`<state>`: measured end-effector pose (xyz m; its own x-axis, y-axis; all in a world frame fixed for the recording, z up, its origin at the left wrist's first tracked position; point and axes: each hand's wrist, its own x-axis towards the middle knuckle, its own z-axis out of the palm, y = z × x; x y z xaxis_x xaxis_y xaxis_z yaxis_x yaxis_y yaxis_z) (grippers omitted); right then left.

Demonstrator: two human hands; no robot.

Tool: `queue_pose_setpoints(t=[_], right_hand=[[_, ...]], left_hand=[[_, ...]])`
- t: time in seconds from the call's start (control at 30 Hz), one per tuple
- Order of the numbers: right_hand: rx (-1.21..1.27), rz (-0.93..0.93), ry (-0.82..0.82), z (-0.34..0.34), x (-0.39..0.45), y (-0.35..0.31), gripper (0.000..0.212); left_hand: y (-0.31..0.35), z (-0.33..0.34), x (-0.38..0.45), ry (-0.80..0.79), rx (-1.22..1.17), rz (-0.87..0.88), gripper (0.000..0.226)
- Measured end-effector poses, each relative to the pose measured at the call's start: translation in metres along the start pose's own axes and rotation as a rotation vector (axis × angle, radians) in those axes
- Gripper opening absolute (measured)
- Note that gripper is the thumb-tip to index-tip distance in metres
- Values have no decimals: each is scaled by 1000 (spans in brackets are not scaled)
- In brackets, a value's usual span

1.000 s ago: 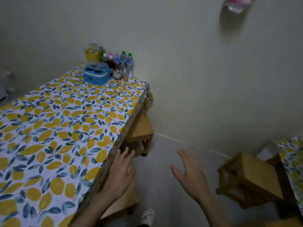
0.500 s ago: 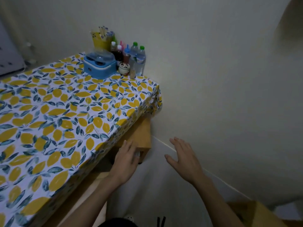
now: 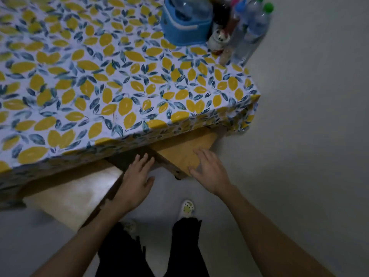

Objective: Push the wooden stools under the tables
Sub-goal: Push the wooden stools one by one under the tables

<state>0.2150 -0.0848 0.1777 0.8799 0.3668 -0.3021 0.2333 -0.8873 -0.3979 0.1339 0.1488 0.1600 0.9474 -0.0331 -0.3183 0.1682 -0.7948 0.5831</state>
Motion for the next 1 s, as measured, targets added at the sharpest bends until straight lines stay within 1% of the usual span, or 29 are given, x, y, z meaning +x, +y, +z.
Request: queue_pose_setpoints(t=[0.1, 0.17, 0.3, 0.43, 0.6, 0.7, 0.77, 0.87, 0.93, 1.0], right_hand=[[8, -46, -62, 23, 39, 46, 64], [20, -45, -96, 46, 63, 72, 66], [14, -16, -154, 110, 100, 115, 71], [-36, -23, -172, 186, 128, 149, 82], [-99, -7, -89, 267, 147, 166, 107], [-154, 4, 26, 296, 150, 169, 115], [-196, 7, 98, 307, 150, 169, 115], [-274, -3, 173, 317, 150, 172, 104], [-310, -4, 205, 320, 151, 174, 97], [-326, -7, 212, 322, 151, 174, 95]], left_hand=[[-1, 39, 30, 32, 12, -112, 58], [-8, 68, 53, 6, 62, -145, 58], [-38, 125, 102, -61, 138, -165, 61], [-78, 180, 152, -96, 244, -136, 67], [-126, 227, 197, -126, 380, -38, 67], [-145, 244, 213, -112, 454, 8, 62], [-153, 254, 217, -53, 475, 25, 61], [-160, 266, 216, 42, 468, 63, 59], [-162, 269, 217, 72, 444, 71, 57], [-161, 271, 216, 94, 437, 64, 57]])
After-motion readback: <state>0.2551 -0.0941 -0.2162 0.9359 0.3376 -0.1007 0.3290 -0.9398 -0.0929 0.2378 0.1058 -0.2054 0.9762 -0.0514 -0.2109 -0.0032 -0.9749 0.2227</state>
